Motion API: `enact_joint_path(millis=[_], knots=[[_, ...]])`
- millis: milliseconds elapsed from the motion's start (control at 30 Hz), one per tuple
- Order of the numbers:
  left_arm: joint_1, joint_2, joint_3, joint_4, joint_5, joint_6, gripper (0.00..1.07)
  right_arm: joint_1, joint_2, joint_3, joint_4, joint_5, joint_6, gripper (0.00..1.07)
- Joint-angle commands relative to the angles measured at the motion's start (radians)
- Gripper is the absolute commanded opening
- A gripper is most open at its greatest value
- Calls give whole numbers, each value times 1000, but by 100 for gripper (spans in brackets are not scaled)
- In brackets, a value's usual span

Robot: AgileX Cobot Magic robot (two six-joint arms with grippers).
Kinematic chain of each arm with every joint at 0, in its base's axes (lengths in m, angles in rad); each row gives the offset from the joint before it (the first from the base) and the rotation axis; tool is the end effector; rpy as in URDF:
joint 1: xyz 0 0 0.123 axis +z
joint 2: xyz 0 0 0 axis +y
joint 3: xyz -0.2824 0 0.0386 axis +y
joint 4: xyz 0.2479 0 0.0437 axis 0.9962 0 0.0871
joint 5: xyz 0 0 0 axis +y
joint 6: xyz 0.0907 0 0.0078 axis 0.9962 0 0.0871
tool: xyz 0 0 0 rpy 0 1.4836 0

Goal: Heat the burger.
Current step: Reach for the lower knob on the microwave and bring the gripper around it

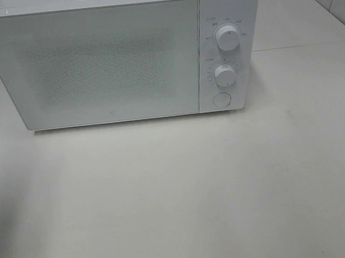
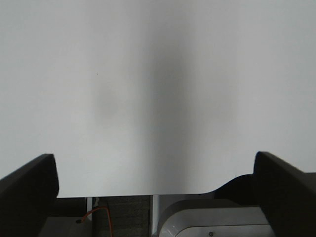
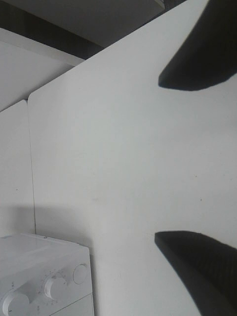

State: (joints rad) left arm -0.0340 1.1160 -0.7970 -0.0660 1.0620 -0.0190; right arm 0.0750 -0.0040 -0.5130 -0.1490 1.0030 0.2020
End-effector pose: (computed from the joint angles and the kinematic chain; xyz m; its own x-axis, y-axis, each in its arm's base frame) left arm 0.1842 -0.0115 0.2700 -0.9624 -0.0184 -0.2712 0.0005 0.9976 -0.0694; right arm -0.0044 -0.0118 0.2862 -0.3748 0.0924 -0.9225 0.0870 0.9941 0.0642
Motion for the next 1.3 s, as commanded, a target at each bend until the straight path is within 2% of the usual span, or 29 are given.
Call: enact_joint_path(millis=[33,267,333,633,1167,1300], knots=[[52,-62,1,-23,47,4,100,-7,-24,-1,-4,-4,-7,76],[52,-161,56,-12,60,8,100,-7,-24,-1,-4,-4,-7,76],[52,-250,136,-4,19,8,100,-7,-24,-1,-4,-4,-7,76],[52,-444,260,4,-46,7,100,-7,-24,-1,-4,-4,-7,76],[52,-744,297,-1,-27,4,100,-7,-24,-1,-4,-4,-7,76],[52,-874,297,-31,-29,4,100,-7,-24,-1,-4,-4,-7,76]])
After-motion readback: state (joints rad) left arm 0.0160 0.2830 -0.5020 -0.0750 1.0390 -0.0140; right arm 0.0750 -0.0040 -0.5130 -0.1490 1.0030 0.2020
